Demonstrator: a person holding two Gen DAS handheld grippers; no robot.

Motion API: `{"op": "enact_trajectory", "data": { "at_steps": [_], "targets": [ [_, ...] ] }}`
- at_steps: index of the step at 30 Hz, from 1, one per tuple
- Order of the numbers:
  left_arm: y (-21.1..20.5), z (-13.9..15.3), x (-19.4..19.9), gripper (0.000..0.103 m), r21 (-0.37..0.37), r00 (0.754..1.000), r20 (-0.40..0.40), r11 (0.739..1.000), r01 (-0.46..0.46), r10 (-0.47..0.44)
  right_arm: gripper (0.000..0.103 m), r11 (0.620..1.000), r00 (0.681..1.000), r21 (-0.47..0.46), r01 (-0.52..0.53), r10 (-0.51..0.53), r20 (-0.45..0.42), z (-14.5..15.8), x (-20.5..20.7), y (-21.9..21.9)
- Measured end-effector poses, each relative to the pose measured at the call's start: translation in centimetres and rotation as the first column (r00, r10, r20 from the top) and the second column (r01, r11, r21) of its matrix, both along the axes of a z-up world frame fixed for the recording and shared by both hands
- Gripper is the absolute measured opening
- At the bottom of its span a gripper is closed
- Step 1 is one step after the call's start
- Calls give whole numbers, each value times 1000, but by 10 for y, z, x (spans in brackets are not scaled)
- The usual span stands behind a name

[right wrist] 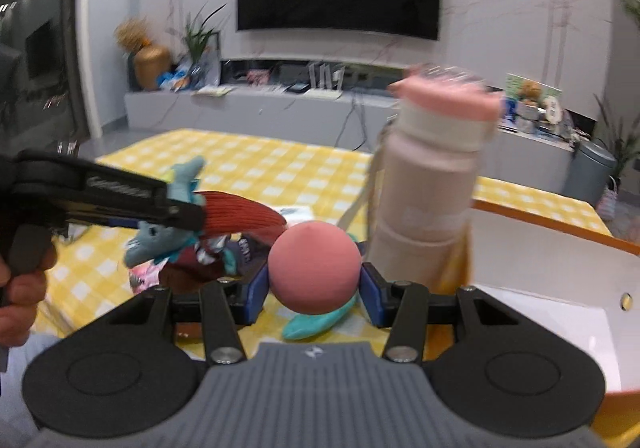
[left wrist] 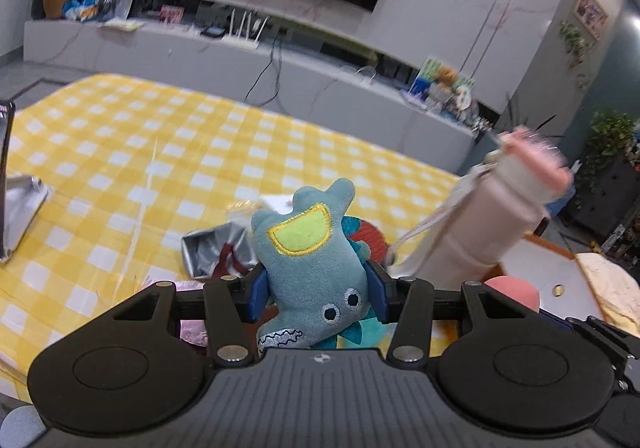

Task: Organize soft objects
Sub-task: 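Lift the plush and the pink ball and carry both over the orange box, then open the left gripper over the box while the right gripper releases the pink ball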

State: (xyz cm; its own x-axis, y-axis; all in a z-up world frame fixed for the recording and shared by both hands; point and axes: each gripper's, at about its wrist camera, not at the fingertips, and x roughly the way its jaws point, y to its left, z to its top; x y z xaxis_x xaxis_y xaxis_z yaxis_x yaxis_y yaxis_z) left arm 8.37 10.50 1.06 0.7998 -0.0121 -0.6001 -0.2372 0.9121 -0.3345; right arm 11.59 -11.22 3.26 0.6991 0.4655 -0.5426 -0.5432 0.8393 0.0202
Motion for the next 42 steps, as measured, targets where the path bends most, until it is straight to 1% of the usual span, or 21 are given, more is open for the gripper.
{"op": "enact_trajectory", "data": {
  "at_steps": [6, 9, 12, 14, 18, 21, 25, 29, 32, 33, 35, 38, 40, 42],
  "targets": [
    [-23, 29, -23, 56, 12, 997, 67, 999, 46, -47, 49, 991, 996, 105, 84, -84, 0, 19, -14, -42],
    [-38, 39, -27, 56, 19, 992, 89, 995, 94, -95, 49, 978, 991, 163, 131, -129, -20, 26, -19, -66],
    [-62, 46, -22, 56, 37, 983, 98, 987, 154, -157, 49, 958, 984, 222, 179, -171, -56, 32, -23, -93],
    [-81, 49, -16, 56, 68, 974, 96, 978, 199, -205, 49, 941, 975, 257, 219, -205, -79, 34, -21, -113],
    [-123, 49, 5, 56, 134, 940, 71, 937, 323, -334, 49, 911, 954, 287, 297, -270, -131, 37, -9, -156],
    [-152, 45, 30, 56, 168, 915, 15, 903, 396, -404, 49, 903, 933, 249, 350, -311, -183, 34, 6, -180],
    [-184, 36, 68, 56, 226, 885, -93, 856, 464, -456, 50, 903, 907, 183, 389, -340, -248, 25, 35, -197],
    [-214, 21, 99, 56, 262, 842, -209, 801, 538, -497, 50, 922, 888, 112, 371, -317, -334, 9, 69, -204],
    [-232, 7, 115, 56, 249, 805, -301, 772, 584, -512, 50, 942, 858, 39, 332, -285, -428, -9, 98, -210],
    [-235, 2, 122, 56, 240, 794, -330, 768, 594, -510, 50, 949, 843, 22, 314, -268, -466, -15, 108, -209],
    [-240, -8, 137, 57, 222, 770, -392, 761, 610, -503, 50, 956, 822, -2, 292, -253, -510, -24, 122, -210],
    [-247, -22, 151, 57, 169, 730, -465, 760, 628, -500, 52, 969, 804, -79, 234, -238, -545, -37, 136, -204],
    [-253, -29, 158, 57, 167, 708, -504, 749, 641, -494, 52, 976, 795, -118, 183, -217, -567, -45, 145, -199],
    [-258, -35, 165, 57, 161, 688, -536, 741, 652, -489, 52, 980, 779, -138, 143, -198, -595, -53, 152, -195]
  ]
}}
